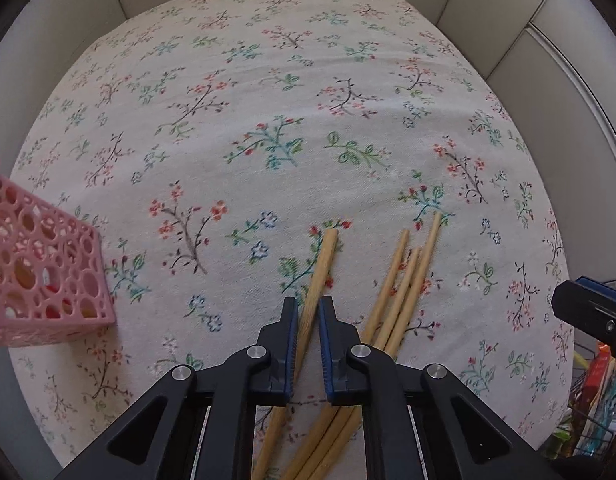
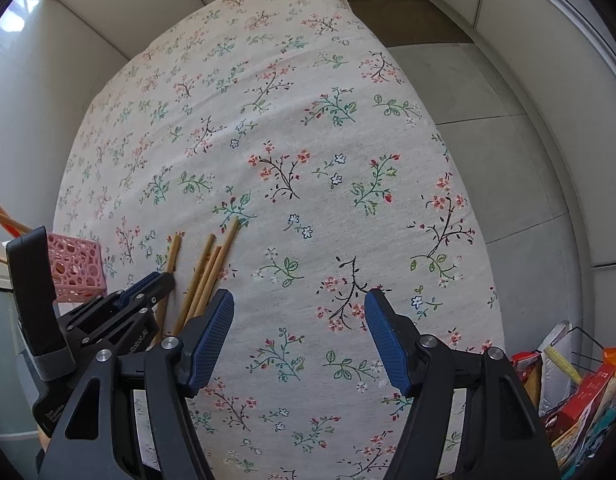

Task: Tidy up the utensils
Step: 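Close the left tool on one chopstick while the right tool grasps another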

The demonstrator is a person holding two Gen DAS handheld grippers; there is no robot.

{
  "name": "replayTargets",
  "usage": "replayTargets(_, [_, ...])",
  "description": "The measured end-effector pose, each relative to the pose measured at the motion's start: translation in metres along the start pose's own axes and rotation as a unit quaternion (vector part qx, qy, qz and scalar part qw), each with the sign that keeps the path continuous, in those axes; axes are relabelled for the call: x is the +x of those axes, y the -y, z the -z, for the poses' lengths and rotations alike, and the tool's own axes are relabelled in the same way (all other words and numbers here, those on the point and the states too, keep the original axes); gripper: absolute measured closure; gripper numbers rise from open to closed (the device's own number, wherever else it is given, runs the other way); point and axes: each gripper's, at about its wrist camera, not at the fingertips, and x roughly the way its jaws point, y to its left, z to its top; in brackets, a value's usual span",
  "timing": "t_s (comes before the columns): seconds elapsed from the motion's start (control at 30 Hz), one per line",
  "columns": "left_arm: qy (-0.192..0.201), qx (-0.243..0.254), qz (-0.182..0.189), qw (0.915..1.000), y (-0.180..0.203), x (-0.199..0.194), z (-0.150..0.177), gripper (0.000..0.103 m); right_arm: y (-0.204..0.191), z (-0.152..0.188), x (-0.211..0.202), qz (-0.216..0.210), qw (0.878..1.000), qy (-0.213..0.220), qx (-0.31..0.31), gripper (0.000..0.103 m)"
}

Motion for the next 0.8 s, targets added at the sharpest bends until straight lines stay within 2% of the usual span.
replayTargets(0.07, [-0.006,-0.004,0.009,0.9999,-0.007,-0.001,0.001,0.092,-0.004,-0.001,0.004,0.002,1.0,-0.002,-0.002,0.032])
replayTargets(0.33, [0.019,0.0,0.025,0.9995,-0.014,0.002,-0.008,0.089,-0.018,-0.005,0.017,0.006,1.0,-0.015,-0.012,0.032])
replayTargets(0.43, [0.02,-0.011,0.025,0.9994,-0.018,0.001,-0.008,0.093,-0.021,-0.007,0.022,0.008,1.0,-0.019,-0.013,0.032])
replayTargets(0.57, [0.032,-0.034,0.036,0.9983,-0.025,-0.012,-0.003,0.095,-0.025,-0.011,0.028,0.008,1.0,-0.021,-0.011,0.032])
replayTargets(0.8, [0.063,-0.031,0.05,0.9963,-0.029,-0.043,0.007,0.095,-0.033,-0.024,0.041,-0.014,1.0,-0.018,0.006,0.032])
